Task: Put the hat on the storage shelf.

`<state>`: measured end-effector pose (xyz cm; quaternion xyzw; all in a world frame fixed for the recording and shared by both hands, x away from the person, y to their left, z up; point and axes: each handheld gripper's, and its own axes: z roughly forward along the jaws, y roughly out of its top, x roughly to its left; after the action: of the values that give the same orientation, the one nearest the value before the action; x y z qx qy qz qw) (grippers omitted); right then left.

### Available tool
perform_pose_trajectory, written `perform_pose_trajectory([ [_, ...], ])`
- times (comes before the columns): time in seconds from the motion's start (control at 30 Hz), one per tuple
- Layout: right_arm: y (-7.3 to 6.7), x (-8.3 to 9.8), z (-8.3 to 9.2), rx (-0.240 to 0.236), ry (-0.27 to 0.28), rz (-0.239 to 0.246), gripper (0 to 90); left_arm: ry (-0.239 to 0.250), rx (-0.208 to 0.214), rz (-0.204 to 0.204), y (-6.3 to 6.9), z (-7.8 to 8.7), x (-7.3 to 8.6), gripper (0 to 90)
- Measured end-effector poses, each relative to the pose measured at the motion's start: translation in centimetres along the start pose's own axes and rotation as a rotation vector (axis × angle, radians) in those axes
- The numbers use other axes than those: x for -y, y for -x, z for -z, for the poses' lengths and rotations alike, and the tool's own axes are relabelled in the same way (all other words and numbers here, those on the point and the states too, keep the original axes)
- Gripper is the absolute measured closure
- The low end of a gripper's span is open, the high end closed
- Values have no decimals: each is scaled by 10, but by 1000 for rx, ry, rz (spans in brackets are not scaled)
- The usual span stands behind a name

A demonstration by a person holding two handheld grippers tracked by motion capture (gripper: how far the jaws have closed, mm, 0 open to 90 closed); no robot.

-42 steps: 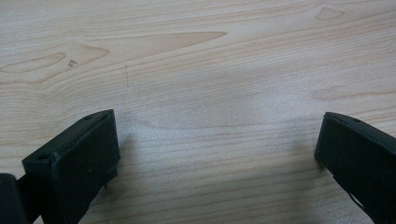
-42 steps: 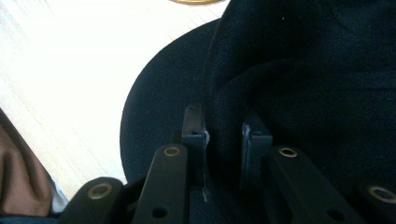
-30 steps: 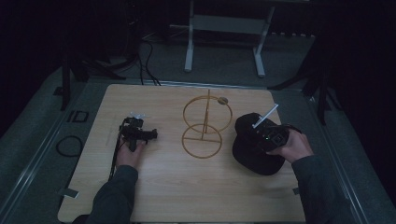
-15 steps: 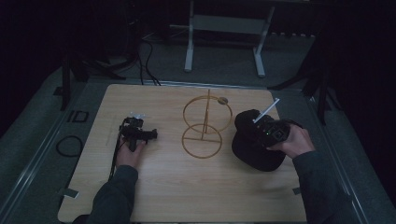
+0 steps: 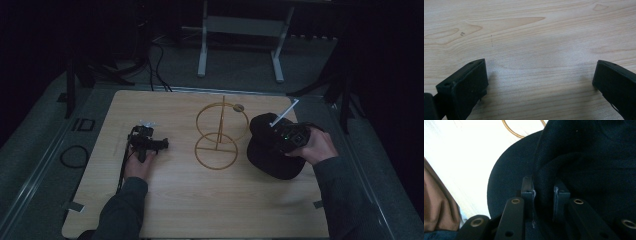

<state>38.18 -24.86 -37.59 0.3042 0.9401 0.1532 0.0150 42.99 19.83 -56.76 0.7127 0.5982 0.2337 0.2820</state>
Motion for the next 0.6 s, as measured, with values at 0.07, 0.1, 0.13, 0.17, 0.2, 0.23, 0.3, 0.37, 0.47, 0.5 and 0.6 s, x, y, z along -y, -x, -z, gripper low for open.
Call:
perform_pose_trajectory([
  [0.07, 1, -1, 3, 3, 4, 2, 761, 0, 0, 0, 0, 0, 0, 0],
  [0.1, 1, -1, 4, 4, 5, -1, 761, 0, 0, 0, 0, 0, 0, 0],
  [0.13, 2, -1, 6, 4, 7, -3, 761, 0, 0, 0, 0, 0, 0, 0],
  [0.17, 3, -2, 7, 6, 8, -2, 760, 0, 0, 0, 0, 0, 0, 0],
  [0.2, 3, -2, 8, 7, 9, -4, 761, -1, 0, -1, 0, 0, 0, 0],
  [0.23, 4, -2, 10, 10, 9, -5, 761, -2, 0, -2, 0, 0, 0, 0],
  [0.3, 5, -3, 13, 13, 7, -4, 761, -3, 0, -3, 0, 0, 0, 0],
  [0.37, 7, -5, 15, 15, 7, -3, 761, -2, 0, -2, 0, 0, 0, 0],
  [0.47, 9, -7, 18, 22, 8, -10, 761, -3, 0, -2, 0, 0, 0, 0],
  [0.5, 10, -7, 19, 23, 7, -8, 761, -3, 0, -2, 0, 0, 0, 0],
  [0.6, 12, -9, 23, 23, 11, -9, 760, -2, 0, -2, 0, 0, 0, 0],
])
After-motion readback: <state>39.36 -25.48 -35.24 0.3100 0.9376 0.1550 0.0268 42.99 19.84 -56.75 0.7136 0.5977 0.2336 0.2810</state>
